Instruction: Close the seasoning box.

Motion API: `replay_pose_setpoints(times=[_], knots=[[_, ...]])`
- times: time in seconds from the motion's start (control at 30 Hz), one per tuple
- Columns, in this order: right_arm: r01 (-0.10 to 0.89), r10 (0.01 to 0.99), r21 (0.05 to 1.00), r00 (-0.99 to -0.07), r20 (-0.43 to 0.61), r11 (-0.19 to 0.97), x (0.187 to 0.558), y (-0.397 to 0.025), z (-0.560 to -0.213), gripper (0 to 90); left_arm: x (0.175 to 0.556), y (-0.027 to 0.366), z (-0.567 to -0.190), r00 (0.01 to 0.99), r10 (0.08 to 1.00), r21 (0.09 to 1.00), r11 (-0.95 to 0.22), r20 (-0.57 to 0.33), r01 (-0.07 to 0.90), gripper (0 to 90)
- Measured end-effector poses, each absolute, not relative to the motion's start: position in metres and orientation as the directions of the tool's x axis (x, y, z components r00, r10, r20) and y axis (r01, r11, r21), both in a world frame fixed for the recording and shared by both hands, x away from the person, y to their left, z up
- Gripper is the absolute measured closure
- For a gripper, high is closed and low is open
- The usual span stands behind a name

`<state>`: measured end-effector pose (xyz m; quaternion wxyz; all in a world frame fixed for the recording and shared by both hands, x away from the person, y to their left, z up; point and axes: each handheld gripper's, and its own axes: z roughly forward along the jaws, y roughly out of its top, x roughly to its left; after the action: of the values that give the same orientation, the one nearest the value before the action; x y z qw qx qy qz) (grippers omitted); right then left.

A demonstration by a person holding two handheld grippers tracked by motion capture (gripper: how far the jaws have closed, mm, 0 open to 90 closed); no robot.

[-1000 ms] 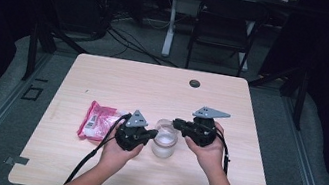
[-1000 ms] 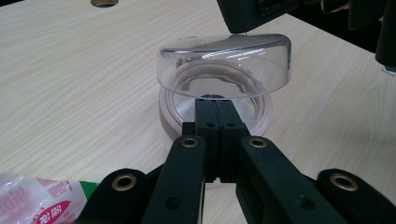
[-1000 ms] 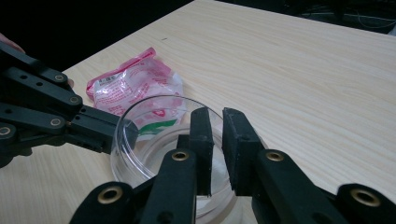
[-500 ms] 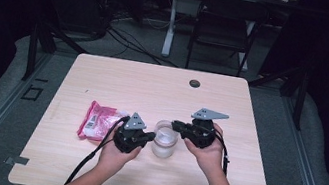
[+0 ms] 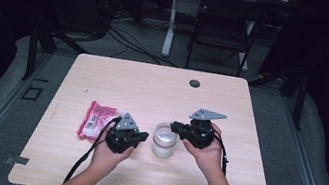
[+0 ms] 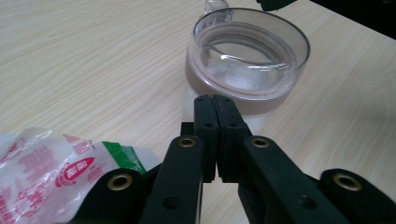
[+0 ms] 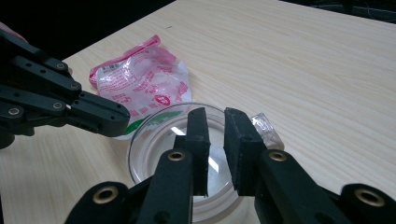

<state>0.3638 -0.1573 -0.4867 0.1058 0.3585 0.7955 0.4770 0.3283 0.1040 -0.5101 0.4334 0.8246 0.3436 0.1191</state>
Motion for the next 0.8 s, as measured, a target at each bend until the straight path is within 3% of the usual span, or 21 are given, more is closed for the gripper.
replay_pose_setpoints(times=[0.23,0.53,0.57,0.8], knots=[[0.462,0.675,0.838,-0.719,0.163,0.291,0.363,-0.158,-0.486,75.2,0.328,0.119,-0.506,0.719,0.689,0.804,-0.375,-0.091,0.461,75.1],[0.461,0.683,0.844,-0.711,0.165,0.276,0.365,-0.163,-0.482,57.3,0.326,0.149,-0.498,0.667,0.741,0.833,-0.322,-0.075,0.45,50.0],[0.456,0.69,0.847,-0.706,0.159,0.271,0.365,-0.164,-0.481,53.4,0.326,0.153,-0.497,0.662,0.746,0.835,-0.315,-0.075,0.45,50.0],[0.464,0.722,0.851,-0.674,0.158,0.247,0.366,-0.176,-0.477,49.3,0.324,0.191,-0.494,0.591,0.804,0.848,-0.265,-0.067,0.458,47.4]])
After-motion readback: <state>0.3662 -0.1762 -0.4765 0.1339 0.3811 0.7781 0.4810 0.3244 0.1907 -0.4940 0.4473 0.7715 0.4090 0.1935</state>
